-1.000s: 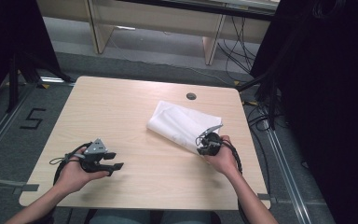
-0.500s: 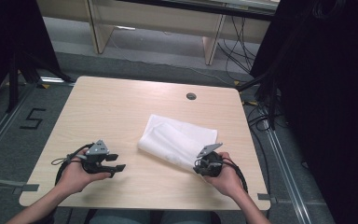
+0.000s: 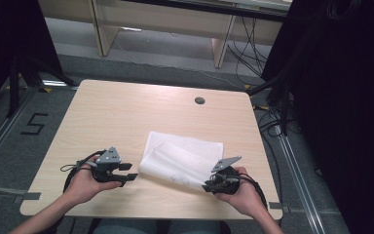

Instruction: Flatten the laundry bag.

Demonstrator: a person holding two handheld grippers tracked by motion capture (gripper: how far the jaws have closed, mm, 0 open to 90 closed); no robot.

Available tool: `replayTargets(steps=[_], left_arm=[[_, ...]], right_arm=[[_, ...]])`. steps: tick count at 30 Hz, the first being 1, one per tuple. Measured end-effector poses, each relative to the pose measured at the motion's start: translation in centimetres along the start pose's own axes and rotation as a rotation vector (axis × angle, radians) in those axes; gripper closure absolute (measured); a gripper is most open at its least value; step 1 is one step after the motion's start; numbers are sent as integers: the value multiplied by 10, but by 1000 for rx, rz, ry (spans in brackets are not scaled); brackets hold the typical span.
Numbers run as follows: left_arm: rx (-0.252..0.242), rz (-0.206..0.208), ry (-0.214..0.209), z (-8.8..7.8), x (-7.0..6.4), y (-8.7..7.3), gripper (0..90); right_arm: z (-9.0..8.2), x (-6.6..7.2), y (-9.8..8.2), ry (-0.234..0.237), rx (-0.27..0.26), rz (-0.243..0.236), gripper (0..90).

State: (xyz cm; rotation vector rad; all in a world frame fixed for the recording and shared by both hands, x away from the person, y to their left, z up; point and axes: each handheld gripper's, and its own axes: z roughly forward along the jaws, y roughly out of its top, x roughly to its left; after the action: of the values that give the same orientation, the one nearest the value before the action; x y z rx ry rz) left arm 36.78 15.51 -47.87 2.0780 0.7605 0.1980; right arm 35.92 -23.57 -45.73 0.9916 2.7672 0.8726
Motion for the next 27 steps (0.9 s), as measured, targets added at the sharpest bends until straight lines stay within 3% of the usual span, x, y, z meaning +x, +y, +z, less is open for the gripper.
replayTargets(steps=[2,5,6,7,8,9,10,12,13,16,18,19,20,21,23,24,25,26,27], left_arm=[[-8,26,4,0,-1,6,570],[-15,13,-23,5,-7,14,615],[-6,27,-33,6,-9,17,626],[-3,39,-36,8,-12,19,638],[8,46,-46,9,-14,22,652],[5,64,-51,12,-14,25,689],[8,49,-49,14,-16,27,689],[25,66,-56,19,-17,33,728],[27,56,-60,23,-19,35,739],[60,87,-73,36,-23,43,768],[81,96,-71,43,-25,47,783],[86,101,-74,45,-26,48,790],[96,113,-74,48,-26,49,795],[104,109,-66,51,-28,50,805],[117,114,-76,57,-28,50,810],[135,134,-73,58,-28,50,818],[151,142,-70,63,-28,50,822],[182,178,-73,63,-27,50,827],[187,167,-74,66,-28,49,828]], right_arm=[[-10,-4,4,-6,-66,52,638],[-20,-16,11,-82,-103,73,594],[-22,-19,13,-80,-102,110,585],[-23,-28,15,-110,-113,94,574],[-25,-34,18,-125,-111,122,562],[-23,-50,22,-172,-130,138,549],[-23,-50,22,-172,-130,138,549],[-19,-68,28,-207,-119,168,529],[-18,-72,30,-203,-100,200,523],[-3,-90,36,-215,-86,188,511],[2,-91,40,-186,-23,226,510],[9,-94,42,-177,-17,212,510],[12,-93,43,-167,1,236,511],[22,-95,45,-158,12,212,518],[26,-95,46,-154,23,200,520],[29,-93,47,-149,44,214,525],[32,-94,47,-144,38,193,530],[37,-92,48,-143,51,185,542],[41,-91,48,-144,68,180,554]])
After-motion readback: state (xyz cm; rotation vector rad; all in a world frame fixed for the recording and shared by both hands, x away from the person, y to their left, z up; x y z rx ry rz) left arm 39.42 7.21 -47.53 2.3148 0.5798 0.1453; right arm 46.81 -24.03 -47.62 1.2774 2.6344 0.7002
